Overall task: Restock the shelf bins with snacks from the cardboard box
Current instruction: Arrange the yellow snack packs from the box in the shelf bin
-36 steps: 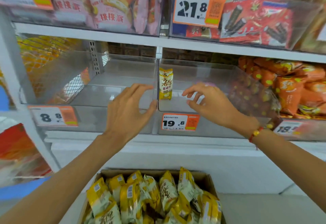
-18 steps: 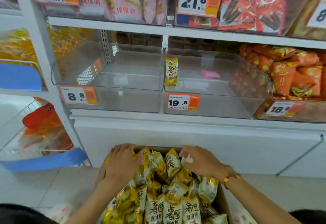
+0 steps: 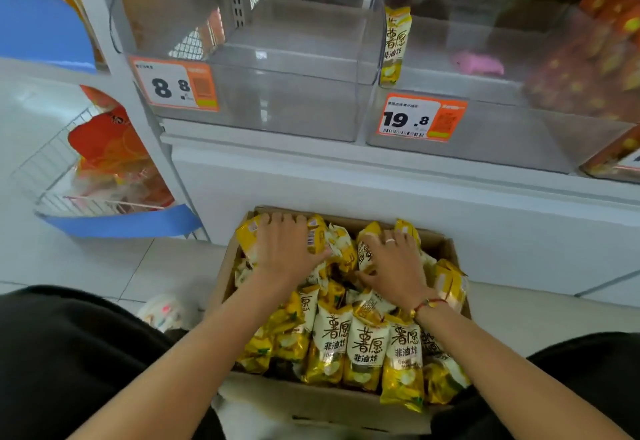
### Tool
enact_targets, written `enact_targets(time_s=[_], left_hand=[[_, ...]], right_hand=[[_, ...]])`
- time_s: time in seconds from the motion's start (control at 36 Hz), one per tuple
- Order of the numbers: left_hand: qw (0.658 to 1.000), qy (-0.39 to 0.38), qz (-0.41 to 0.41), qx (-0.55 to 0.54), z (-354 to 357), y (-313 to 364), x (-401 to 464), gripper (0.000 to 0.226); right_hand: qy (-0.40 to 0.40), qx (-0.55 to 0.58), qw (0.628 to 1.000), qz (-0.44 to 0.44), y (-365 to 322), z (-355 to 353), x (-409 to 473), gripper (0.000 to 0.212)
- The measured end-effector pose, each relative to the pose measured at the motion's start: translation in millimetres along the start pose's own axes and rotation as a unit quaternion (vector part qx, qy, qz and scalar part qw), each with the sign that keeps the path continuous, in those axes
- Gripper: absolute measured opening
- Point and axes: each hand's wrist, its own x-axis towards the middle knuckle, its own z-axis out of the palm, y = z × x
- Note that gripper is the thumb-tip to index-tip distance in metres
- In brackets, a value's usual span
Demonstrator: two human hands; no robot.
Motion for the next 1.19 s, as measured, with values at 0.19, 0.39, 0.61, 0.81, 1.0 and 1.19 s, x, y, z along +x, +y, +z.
enact_targets(time_s=[0.19, 0.39, 0.61, 0.81, 1.0, 1.19], left_hand=[[0.998, -0.053, 0.014, 0.025, 11, 11, 7, 0.085], [0.945, -0.055, -0.024, -0.322, -19, 6, 8, 0.093], [0.635, -0.146, -0.050, -0.757, -46, 0, 1, 0.070], [0.562, -0.198, -0.049, -0.802, -55, 6, -9, 0.056], [0.450, -0.270, -0.082, -0.847, -64, 8, -13, 0.074], [0.451, -0.288, -0.105, -0.838, -58, 9, -16, 0.053]], right_hand=[[0.009, 0.042, 0.999, -0.007, -1, -12, 2, 0.064], [-0.022, 0.446, 0.880, 0.164, 18, -63, -1, 0.064], [-0.068, 0.916, 0.297, 0.263, 41, -115, -21, 0.020], [-0.078, 0.893, 0.405, 0.180, 32, -132, -31, 0.015], [-0.094, 0.817, 0.548, 0.155, 42, -132, -30, 0.052], [-0.150, 0.835, 0.510, 0.142, 41, -137, -33, 0.037]])
